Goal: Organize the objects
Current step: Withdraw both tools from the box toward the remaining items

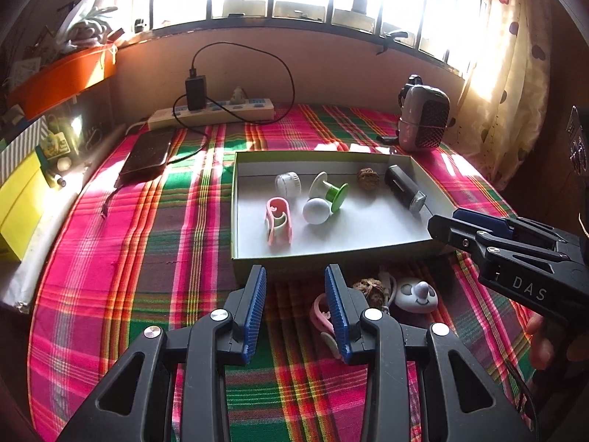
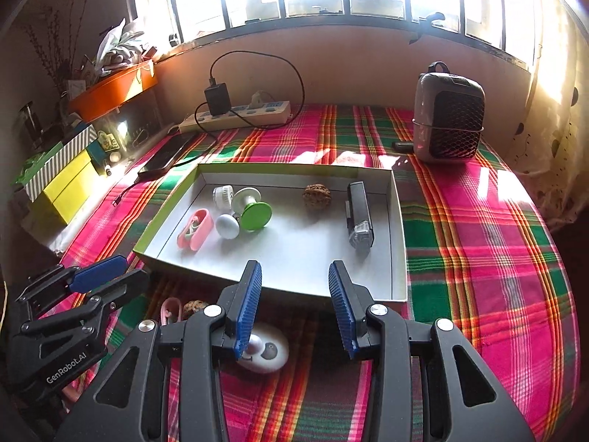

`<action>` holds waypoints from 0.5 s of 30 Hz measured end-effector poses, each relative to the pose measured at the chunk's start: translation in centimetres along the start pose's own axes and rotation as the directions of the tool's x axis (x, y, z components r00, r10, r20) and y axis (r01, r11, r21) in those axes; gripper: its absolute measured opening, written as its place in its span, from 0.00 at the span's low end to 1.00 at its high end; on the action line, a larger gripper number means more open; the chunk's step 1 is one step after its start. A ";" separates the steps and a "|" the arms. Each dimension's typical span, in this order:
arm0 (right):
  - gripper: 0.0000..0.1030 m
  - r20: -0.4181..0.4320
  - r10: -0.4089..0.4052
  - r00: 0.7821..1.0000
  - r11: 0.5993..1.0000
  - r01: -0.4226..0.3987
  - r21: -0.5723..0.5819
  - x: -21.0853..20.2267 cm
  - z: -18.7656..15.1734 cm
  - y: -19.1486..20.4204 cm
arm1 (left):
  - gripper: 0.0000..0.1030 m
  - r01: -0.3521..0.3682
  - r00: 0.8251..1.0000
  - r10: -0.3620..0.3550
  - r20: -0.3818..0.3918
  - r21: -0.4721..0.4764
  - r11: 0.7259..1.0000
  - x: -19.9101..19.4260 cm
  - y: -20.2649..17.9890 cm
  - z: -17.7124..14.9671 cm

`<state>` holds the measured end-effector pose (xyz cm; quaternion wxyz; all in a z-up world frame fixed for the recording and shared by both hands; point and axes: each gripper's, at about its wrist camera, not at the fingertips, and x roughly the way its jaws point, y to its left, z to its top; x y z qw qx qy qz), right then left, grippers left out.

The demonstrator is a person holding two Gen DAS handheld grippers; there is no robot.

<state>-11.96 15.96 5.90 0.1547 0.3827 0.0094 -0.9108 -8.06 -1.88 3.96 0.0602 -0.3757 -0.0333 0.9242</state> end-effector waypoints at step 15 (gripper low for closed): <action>0.53 -0.062 0.021 0.998 0.999 -0.024 -0.043 0.5 -3.8 0.8 | 0.33 0.115 0.990 -0.119 -0.071 -0.065 0.991 0.4 -0.1 -2.4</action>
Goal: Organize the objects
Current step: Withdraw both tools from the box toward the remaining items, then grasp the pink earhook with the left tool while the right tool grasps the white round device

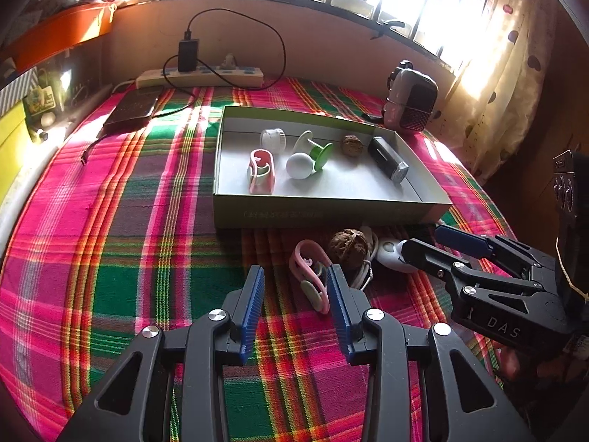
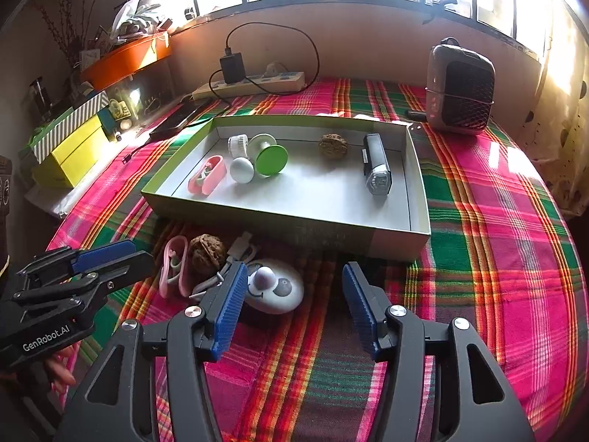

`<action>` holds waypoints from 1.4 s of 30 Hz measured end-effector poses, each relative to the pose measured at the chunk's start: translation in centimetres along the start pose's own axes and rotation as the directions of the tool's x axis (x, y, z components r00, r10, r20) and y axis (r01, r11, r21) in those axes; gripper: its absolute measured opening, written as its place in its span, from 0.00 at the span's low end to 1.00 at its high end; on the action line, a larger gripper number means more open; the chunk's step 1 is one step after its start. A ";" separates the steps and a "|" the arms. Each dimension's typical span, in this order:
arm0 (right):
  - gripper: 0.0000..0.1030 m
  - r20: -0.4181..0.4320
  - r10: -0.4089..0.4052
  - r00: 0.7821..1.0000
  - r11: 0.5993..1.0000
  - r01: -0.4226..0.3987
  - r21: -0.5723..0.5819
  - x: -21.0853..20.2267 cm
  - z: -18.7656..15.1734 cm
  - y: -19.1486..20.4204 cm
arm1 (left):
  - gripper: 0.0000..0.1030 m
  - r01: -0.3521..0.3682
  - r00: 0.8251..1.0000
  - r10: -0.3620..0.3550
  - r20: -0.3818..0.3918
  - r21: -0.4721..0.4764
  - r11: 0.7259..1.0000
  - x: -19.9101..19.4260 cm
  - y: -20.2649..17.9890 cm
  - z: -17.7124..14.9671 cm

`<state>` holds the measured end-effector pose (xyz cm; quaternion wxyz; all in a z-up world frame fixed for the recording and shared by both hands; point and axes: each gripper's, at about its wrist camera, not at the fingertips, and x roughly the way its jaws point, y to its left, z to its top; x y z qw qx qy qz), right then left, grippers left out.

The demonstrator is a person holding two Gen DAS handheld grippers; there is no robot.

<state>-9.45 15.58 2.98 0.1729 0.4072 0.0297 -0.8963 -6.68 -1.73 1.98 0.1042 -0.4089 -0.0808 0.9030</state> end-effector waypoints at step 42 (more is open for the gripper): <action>0.54 -0.065 -0.078 0.995 0.995 0.073 -0.073 2.2 -0.6 -0.5 | 0.35 -0.113 0.991 0.116 -0.068 0.050 0.992 2.9 -0.1 1.1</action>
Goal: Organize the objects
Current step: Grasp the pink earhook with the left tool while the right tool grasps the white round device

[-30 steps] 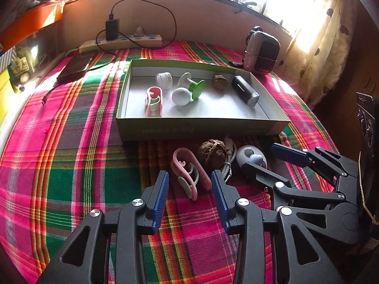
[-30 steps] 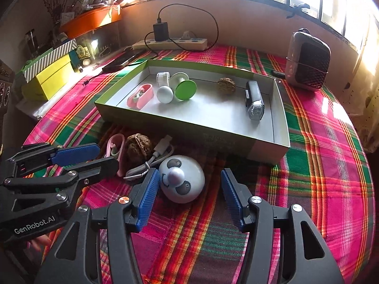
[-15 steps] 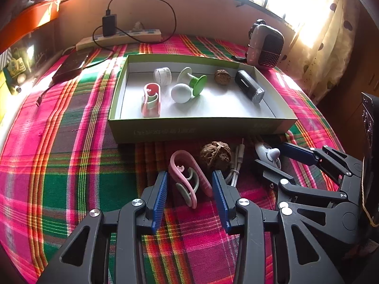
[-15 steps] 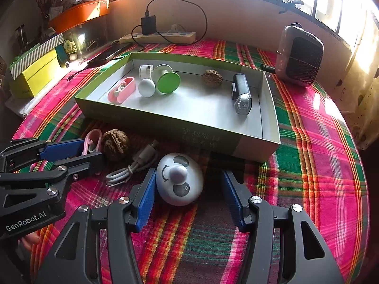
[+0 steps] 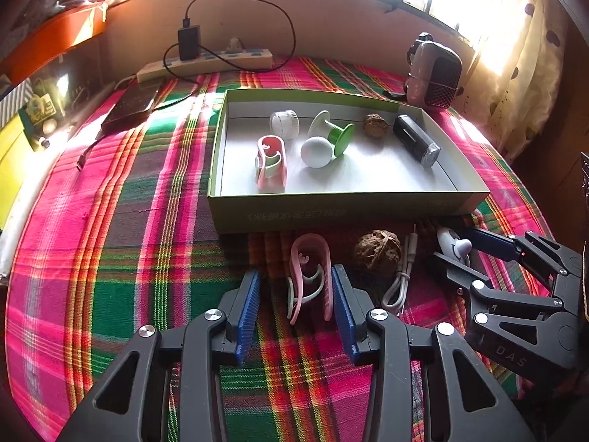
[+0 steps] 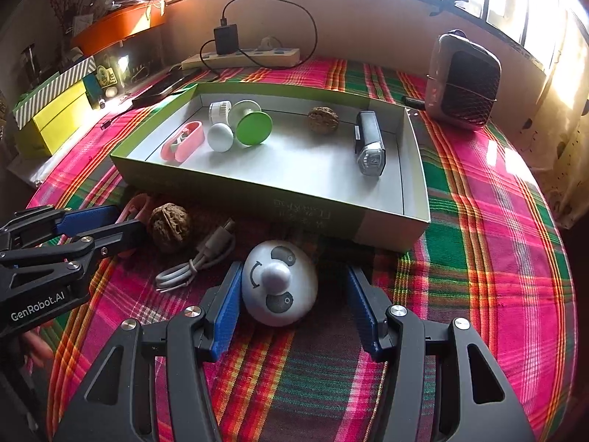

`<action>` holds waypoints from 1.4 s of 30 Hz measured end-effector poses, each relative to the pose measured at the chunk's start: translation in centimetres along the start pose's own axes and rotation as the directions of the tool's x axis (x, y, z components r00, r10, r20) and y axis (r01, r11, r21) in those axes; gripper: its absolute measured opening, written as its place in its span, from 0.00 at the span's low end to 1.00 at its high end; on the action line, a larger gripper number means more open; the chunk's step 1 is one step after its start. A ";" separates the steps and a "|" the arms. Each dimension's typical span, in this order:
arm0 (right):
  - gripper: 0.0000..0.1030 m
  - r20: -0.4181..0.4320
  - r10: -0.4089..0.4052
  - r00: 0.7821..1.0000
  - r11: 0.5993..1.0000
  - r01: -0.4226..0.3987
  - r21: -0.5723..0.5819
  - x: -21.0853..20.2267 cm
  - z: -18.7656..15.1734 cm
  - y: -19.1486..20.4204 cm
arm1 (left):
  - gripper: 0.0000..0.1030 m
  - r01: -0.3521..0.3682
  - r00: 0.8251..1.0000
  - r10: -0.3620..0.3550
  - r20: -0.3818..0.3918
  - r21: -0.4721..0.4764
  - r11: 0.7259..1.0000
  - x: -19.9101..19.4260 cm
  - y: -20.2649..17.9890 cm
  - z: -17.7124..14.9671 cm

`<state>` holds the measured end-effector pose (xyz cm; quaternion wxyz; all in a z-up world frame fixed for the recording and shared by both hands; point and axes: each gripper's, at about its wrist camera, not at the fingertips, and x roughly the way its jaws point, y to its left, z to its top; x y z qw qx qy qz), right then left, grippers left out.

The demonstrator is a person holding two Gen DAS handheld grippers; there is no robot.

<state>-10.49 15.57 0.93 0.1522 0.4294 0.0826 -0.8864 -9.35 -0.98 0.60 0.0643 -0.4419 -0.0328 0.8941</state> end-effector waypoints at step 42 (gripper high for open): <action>0.40 0.011 0.036 0.999 0.999 -0.036 0.000 -0.1 0.0 0.1 | 0.21 -0.049 0.998 0.048 0.046 0.017 0.999 0.1 0.3 -0.3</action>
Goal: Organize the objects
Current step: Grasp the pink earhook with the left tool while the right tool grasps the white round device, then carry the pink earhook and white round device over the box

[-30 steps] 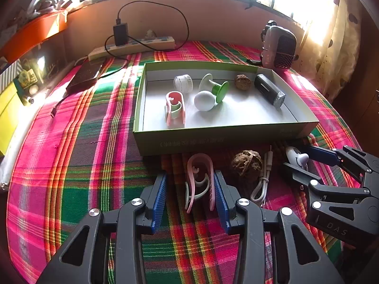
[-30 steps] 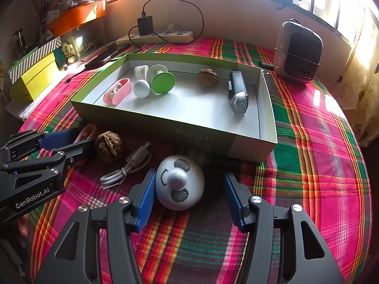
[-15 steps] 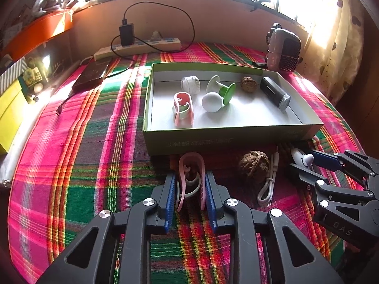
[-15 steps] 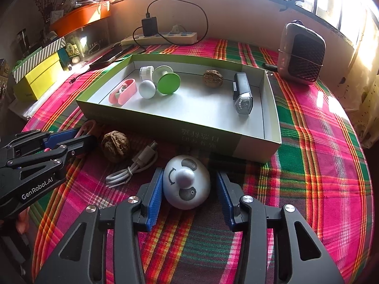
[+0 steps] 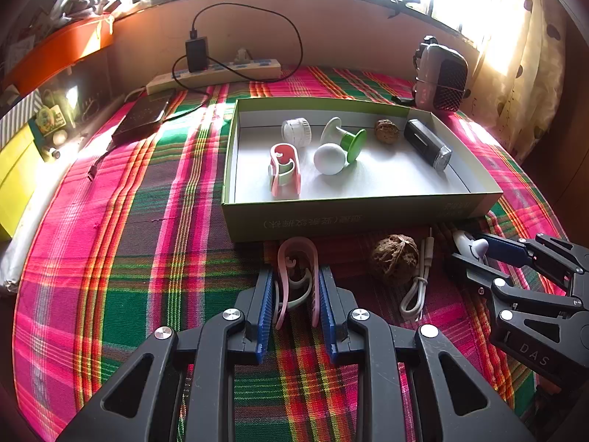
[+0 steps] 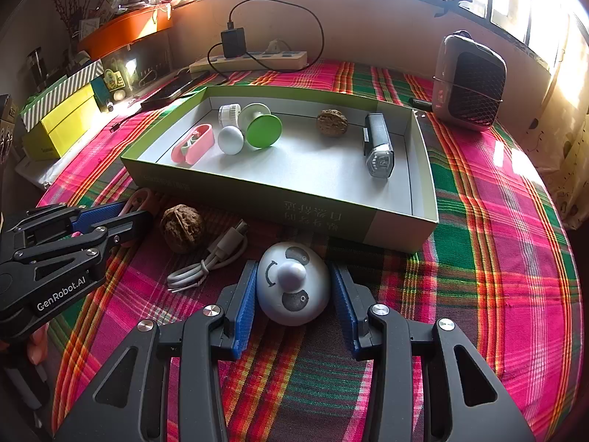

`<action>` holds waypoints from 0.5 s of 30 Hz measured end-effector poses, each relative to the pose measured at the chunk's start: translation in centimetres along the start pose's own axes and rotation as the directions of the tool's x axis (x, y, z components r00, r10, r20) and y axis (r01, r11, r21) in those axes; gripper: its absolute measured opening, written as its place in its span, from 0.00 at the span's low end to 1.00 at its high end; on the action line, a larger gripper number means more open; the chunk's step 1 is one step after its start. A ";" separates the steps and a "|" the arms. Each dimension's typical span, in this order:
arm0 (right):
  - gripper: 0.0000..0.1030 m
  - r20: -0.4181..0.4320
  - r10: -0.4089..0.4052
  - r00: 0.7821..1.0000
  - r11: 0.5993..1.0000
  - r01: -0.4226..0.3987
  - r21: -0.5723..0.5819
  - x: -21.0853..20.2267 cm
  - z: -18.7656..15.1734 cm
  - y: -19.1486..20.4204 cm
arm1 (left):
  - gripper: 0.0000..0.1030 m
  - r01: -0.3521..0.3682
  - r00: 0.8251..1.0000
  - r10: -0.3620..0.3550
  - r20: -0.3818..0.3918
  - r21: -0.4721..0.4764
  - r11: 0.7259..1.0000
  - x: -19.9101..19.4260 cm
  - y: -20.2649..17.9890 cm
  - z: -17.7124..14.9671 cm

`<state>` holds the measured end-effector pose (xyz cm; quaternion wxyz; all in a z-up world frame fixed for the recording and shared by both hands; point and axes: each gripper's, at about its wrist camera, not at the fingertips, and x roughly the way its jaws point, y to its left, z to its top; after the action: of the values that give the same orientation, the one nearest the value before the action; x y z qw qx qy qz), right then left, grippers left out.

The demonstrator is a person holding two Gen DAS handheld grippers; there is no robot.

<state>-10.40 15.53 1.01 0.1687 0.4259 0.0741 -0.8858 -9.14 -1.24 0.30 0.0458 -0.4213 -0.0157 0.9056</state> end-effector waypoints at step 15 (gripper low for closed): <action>0.40 0.001 0.002 1.000 1.000 -0.002 0.001 0.0 0.0 0.0 | 0.21 -0.005 1.000 0.005 0.004 0.007 1.000 -0.2 0.0 0.0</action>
<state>-10.39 15.50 1.06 0.1696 0.4256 0.0730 -0.8859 -9.03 -1.24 0.41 0.0448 -0.4196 -0.0115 0.9065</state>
